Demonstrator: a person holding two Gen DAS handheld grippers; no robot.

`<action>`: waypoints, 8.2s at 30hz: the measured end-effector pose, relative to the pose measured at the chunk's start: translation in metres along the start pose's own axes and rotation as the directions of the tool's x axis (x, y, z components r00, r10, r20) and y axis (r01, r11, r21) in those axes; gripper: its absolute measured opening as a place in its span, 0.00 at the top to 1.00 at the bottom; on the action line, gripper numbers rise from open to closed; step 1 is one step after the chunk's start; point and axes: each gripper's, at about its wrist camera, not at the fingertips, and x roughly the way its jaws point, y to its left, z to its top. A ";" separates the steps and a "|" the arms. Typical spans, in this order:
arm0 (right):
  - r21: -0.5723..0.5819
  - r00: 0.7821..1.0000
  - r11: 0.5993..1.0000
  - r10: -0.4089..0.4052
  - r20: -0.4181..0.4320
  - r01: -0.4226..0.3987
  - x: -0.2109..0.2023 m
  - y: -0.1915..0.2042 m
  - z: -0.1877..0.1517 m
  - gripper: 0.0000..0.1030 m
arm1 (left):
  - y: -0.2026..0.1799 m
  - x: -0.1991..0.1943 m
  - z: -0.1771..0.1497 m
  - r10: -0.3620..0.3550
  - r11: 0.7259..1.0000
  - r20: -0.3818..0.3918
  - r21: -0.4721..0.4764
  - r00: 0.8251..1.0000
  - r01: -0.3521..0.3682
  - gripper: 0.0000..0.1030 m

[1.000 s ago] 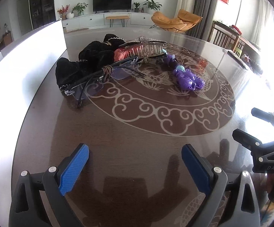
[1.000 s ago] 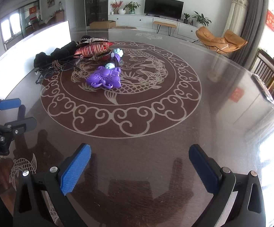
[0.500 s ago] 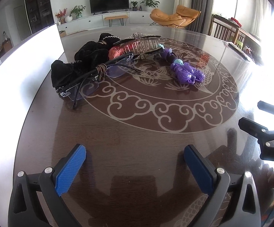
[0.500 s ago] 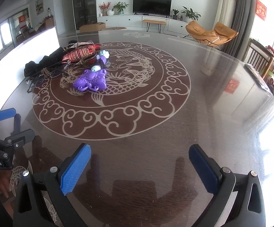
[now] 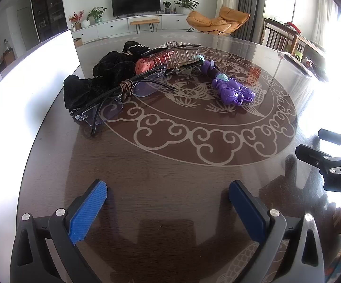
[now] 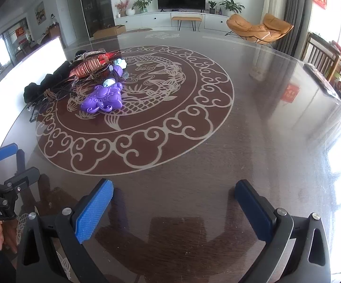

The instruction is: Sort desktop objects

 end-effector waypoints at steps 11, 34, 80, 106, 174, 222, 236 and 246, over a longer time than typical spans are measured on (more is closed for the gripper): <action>-0.012 1.000 1.000 -0.016 -0.008 0.016 0.001 0.002 0.001 0.00 | -0.001 0.000 -0.001 0.003 1.000 0.001 0.001 1.000 -0.003 0.00; -0.012 1.000 1.000 -0.016 -0.009 0.016 0.002 0.002 0.002 0.00 | -0.001 0.000 -0.001 0.003 1.000 0.001 0.001 1.000 -0.003 0.00; -0.012 1.000 1.000 -0.017 -0.009 0.017 0.002 0.002 0.003 0.00 | -0.001 0.001 -0.001 0.004 1.000 0.002 0.000 1.000 -0.004 0.00; -0.014 1.000 1.000 -0.015 -0.012 0.015 0.004 0.001 0.004 0.00 | -0.001 0.000 -0.003 -0.021 1.000 0.000 0.019 1.000 0.021 0.00; -0.207 0.995 0.978 0.054 0.085 -0.035 -0.020 0.021 -0.009 0.16 | 0.013 -0.012 0.028 -0.046 0.998 0.054 0.039 0.997 0.044 0.00; -0.144 0.991 0.987 0.084 0.099 -0.069 -0.019 0.009 -0.005 0.11 | 0.031 -0.013 -0.019 -0.188 0.963 0.017 -0.191 0.982 0.187 0.86; -0.100 0.956 0.962 0.233 -0.181 -0.253 -0.003 -0.017 0.049 0.11 | 0.031 -0.039 -0.048 -0.165 0.968 0.038 -0.185 0.986 0.169 0.86; -0.351 0.949 0.911 0.113 -0.295 -0.217 0.027 0.047 0.059 0.56 | 0.033 -0.047 -0.051 -0.155 0.970 0.049 -0.183 0.987 0.162 0.86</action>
